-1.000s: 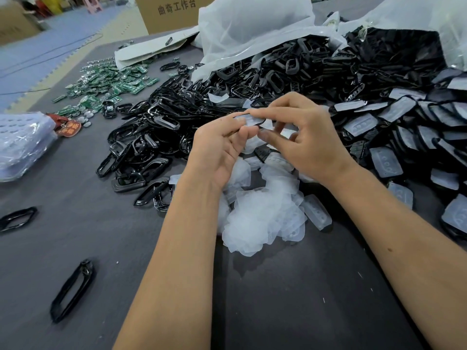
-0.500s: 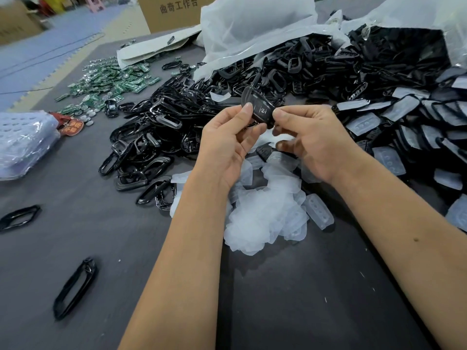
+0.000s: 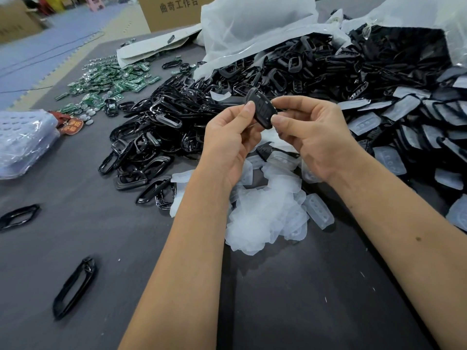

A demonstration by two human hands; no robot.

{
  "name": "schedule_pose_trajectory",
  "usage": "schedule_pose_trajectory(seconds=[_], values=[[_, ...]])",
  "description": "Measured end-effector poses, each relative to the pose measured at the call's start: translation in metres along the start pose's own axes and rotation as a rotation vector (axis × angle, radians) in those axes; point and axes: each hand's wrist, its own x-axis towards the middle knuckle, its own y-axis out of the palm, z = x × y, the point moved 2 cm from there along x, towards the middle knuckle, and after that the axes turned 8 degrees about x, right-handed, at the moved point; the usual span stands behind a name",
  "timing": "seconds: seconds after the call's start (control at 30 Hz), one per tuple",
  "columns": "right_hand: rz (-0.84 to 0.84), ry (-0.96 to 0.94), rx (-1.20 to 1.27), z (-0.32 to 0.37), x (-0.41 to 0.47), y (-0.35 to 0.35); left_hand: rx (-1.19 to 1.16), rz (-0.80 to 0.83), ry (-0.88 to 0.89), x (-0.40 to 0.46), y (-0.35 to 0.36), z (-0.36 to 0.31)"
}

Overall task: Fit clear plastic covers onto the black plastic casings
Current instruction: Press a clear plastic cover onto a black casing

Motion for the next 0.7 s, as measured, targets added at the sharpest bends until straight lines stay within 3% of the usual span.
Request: schedule_pose_trajectory(seconds=[0.23, 0.43, 0.7], values=[[0.095, 0.142, 0.073, 0.0034, 0.0002, -0.0028, 0.05, 0.029, 0.021, 0.0015, -0.0002, 0.0026], [0.006, 0.149, 0.229, 0.0034, 0.0017, -0.0049, 0.212, 0.096, 0.059, 0.0004, 0.0021, 0.0061], [-0.009, 0.179, 0.268, 0.0008, 0.0016, -0.0084, 0.21, 0.13, 0.038, -0.0003, 0.0006, 0.0042]])
